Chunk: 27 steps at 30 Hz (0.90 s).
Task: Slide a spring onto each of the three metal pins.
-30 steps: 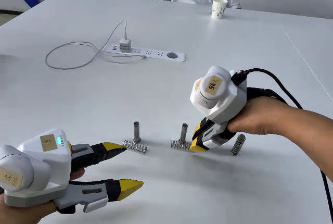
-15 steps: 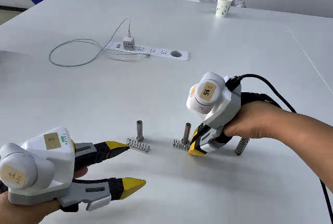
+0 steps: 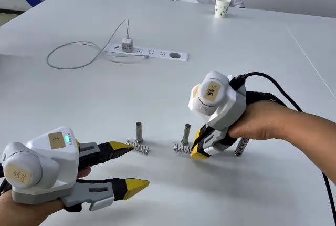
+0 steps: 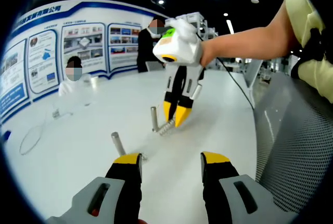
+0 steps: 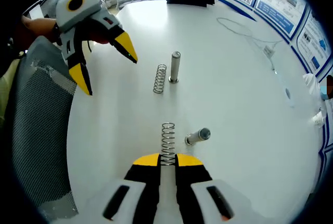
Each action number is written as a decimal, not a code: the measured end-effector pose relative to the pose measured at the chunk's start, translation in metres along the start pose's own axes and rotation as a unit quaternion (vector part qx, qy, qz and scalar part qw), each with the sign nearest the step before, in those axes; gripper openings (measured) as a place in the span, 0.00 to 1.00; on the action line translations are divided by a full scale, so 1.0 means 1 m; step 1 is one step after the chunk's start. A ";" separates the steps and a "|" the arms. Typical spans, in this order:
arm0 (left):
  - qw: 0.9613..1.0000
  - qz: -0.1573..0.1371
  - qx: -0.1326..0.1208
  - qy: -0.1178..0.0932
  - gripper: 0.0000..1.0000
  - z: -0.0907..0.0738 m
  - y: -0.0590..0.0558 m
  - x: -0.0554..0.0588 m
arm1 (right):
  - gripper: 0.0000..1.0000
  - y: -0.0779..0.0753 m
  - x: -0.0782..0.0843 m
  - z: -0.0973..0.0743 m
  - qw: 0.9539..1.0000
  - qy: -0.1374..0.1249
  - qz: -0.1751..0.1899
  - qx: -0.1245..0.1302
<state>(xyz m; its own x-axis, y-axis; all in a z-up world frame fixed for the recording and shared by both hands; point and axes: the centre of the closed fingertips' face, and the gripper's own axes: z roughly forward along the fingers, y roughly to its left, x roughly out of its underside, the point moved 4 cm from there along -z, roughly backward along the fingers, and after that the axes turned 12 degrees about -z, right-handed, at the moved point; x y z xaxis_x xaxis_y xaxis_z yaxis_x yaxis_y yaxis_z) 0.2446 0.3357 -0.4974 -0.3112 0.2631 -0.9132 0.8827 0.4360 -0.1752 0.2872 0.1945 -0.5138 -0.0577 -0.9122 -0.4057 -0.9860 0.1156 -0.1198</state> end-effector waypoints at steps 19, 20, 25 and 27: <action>0.998 0.041 0.045 0.011 0.44 0.027 -0.014 -0.018 | 0.12 0.027 -0.025 -0.030 0.998 -0.022 -0.048 -0.015; 0.998 0.043 0.047 0.011 0.44 0.028 -0.015 -0.019 | 0.12 0.027 -0.026 -0.030 0.998 -0.023 -0.051 -0.015; 0.997 0.050 0.055 0.011 0.42 0.031 -0.018 -0.020 | 0.12 0.033 -0.033 -0.032 0.997 -0.025 -0.067 -0.020; 0.997 0.053 0.057 0.011 0.41 0.032 -0.020 -0.021 | 0.12 0.034 -0.035 -0.033 0.997 -0.026 -0.072 -0.021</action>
<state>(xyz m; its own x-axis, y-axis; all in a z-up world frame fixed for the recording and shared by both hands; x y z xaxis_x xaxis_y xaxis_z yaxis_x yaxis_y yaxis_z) 0.2447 0.2946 -0.4868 -0.2213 0.3221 -0.9205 0.9450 0.3038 -0.1209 0.2502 0.2177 -0.4742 0.0929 -0.8961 -0.4340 -0.9892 -0.0336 -0.1423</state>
